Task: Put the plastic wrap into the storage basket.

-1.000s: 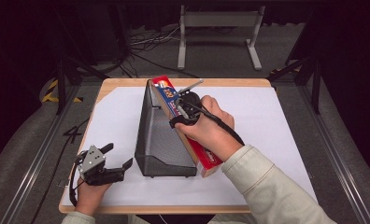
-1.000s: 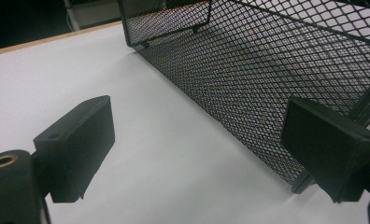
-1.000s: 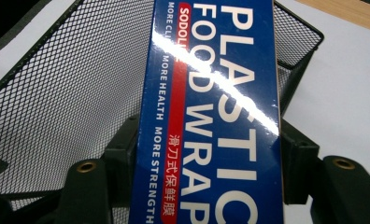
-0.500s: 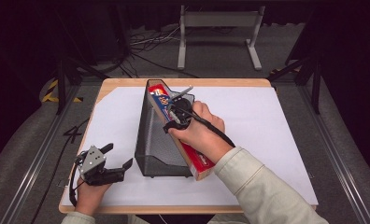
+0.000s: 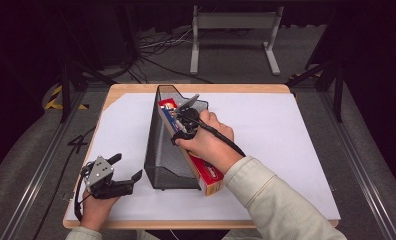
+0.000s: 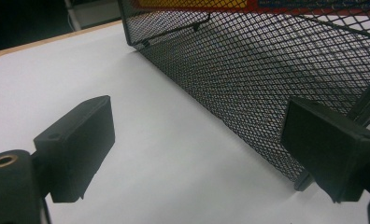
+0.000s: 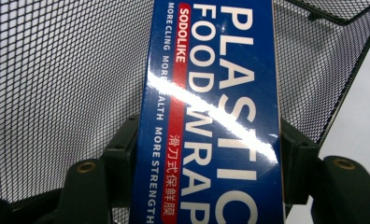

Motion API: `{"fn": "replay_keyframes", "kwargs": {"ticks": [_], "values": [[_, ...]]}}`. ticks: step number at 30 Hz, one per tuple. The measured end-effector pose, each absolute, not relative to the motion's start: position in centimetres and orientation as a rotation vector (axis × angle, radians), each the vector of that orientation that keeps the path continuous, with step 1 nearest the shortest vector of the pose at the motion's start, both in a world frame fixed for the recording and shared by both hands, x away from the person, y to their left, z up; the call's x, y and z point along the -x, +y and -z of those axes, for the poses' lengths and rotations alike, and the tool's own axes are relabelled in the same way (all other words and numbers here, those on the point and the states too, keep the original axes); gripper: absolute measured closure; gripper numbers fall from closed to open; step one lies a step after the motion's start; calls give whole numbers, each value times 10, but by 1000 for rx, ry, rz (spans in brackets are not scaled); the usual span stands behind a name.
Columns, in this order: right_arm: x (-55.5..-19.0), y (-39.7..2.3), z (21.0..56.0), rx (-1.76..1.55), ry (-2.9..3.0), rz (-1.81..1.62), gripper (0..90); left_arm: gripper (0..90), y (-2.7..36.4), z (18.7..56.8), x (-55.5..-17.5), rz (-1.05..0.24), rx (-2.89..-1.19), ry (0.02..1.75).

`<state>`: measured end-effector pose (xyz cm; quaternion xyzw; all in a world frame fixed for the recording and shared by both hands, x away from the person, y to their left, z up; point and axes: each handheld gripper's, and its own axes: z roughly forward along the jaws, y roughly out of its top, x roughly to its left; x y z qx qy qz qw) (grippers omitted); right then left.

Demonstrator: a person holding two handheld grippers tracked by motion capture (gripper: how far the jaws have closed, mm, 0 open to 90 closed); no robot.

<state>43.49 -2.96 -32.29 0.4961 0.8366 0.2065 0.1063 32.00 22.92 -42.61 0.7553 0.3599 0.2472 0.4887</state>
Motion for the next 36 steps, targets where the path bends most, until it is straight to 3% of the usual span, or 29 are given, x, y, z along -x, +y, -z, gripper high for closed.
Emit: {"fn": "replay_keyframes", "kwargs": {"ticks": [36], "values": [[-463, -16, 342, -1612, 2467, -485, 378, 110, 231, 427, -320, -611, -1833, 880]]}}
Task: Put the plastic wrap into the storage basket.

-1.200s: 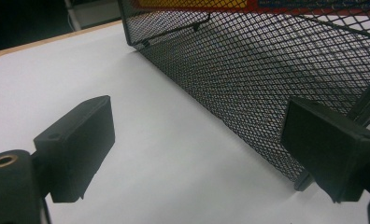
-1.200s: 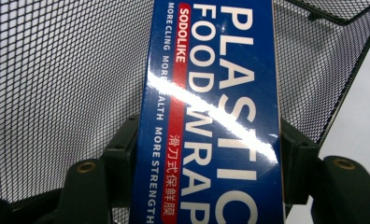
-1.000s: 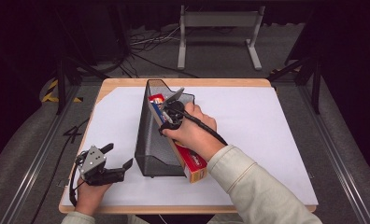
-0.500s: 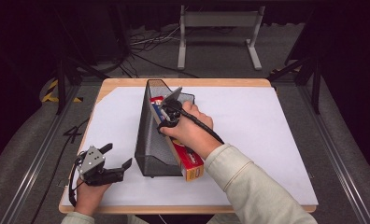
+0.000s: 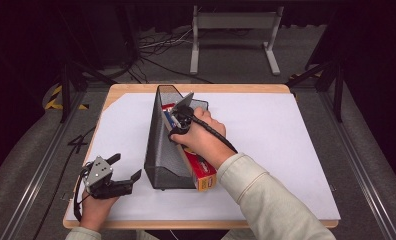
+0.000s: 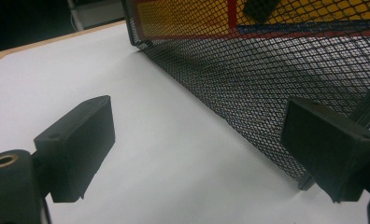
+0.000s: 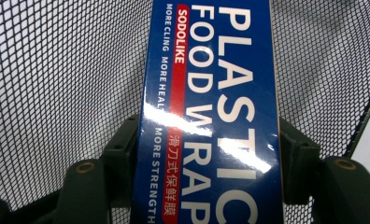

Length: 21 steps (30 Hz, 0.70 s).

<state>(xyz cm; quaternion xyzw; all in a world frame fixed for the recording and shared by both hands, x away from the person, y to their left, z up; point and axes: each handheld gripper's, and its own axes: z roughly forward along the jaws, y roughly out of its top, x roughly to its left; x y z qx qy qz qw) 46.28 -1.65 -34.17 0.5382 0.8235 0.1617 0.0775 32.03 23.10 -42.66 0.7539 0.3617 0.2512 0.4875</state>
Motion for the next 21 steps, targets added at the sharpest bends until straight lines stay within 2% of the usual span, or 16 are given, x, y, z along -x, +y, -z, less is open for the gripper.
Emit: {"fn": "replay_keyframes", "kwargs": {"ticks": [9, 21], "values": [[-466, -15, 345, -1594, 2481, -447, 361, 110, 229, 427, -321, -607, -1838, 878], [-467, -20, 351, -1440, 2497, -436, 288, 112, 230, 427, -320, -610, -1838, 884]]}}
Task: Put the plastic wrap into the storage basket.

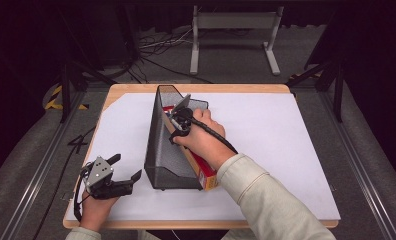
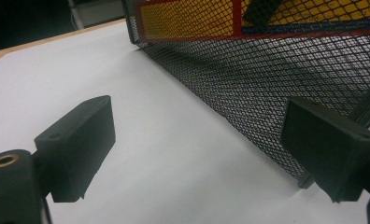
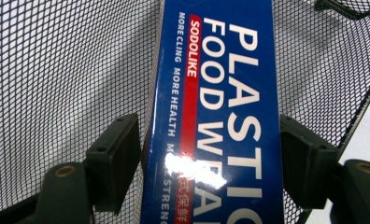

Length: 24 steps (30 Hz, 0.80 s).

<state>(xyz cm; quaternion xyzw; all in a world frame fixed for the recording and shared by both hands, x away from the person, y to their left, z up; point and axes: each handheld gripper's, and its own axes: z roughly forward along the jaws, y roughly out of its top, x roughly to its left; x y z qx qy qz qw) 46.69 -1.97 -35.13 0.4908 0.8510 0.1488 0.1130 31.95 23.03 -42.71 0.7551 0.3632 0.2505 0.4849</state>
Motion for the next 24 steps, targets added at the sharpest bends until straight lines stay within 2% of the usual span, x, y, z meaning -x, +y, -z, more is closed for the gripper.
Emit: {"fn": "replay_keyframes", "kwargs": {"ticks": [13, 24], "values": [[-468, -32, 347, -1456, 2505, -523, 249, 111, 230, 428, -320, -601, -1840, 888], [-456, -46, 320, -1418, 2491, -728, 228, 112, 230, 429, -323, -599, -1834, 887]]}}
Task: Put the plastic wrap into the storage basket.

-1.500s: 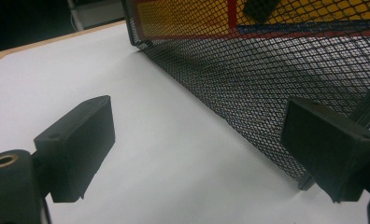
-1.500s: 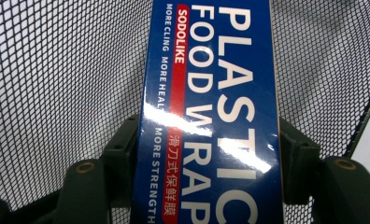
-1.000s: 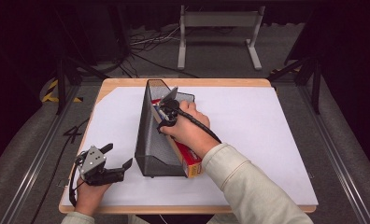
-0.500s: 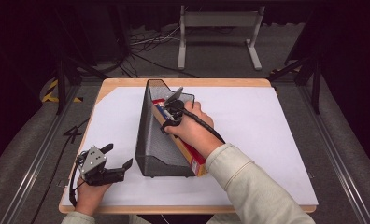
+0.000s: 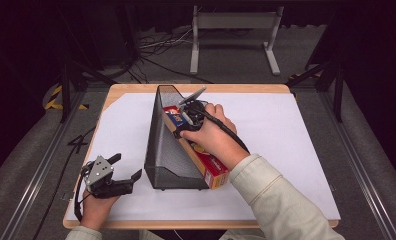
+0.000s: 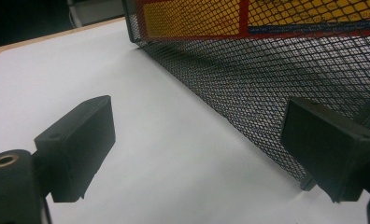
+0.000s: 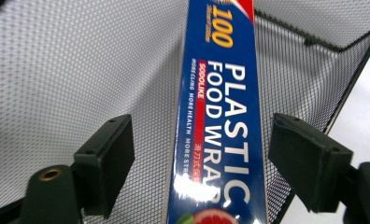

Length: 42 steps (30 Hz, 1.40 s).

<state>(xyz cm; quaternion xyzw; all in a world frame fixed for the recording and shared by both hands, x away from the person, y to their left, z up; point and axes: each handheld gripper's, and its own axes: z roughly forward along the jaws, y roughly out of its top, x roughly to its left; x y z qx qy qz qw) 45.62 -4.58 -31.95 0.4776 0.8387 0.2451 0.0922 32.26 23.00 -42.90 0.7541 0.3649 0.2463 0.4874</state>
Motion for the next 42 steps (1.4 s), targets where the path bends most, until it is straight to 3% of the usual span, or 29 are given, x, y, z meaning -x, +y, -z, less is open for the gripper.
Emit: {"fn": "replay_keyframes", "kwargs": {"ticks": [9, 20, 42], "values": [[-444, -64, 301, -1342, 2460, -881, 219, 111, 231, 428, -322, -603, -1829, 891], [-421, -120, 284, -1249, 2386, -1052, 202, 111, 230, 428, -322, -602, -1839, 892], [-382, -235, 290, -1114, 2202, -1233, 175, 108, 231, 427, -320, -611, -1836, 893]]}}
